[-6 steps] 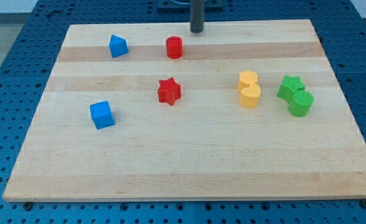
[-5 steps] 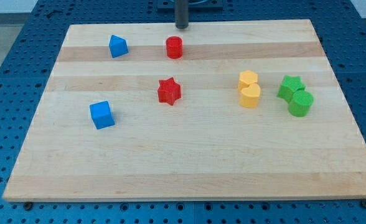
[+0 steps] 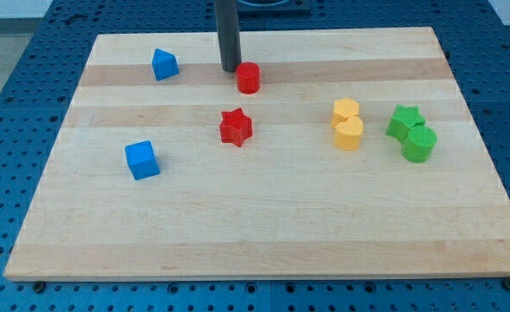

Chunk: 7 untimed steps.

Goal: Push the red circle towards the top of the red star

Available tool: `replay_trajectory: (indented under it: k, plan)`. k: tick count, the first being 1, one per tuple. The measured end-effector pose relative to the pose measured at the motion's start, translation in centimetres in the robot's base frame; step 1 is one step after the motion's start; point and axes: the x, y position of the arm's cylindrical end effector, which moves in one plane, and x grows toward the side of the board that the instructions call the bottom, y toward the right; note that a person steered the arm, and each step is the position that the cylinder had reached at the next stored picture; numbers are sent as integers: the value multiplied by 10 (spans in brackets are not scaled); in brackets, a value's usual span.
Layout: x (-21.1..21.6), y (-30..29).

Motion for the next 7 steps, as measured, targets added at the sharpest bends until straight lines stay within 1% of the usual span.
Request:
replay_trajectory:
  k: [1,2,3,4,5,6,7]
  plan:
    - [-5,12]
    - [-4,32]
    - [0,38]
    - [30,23]
    - [30,21]
    - [60,20]
    - [77,19]
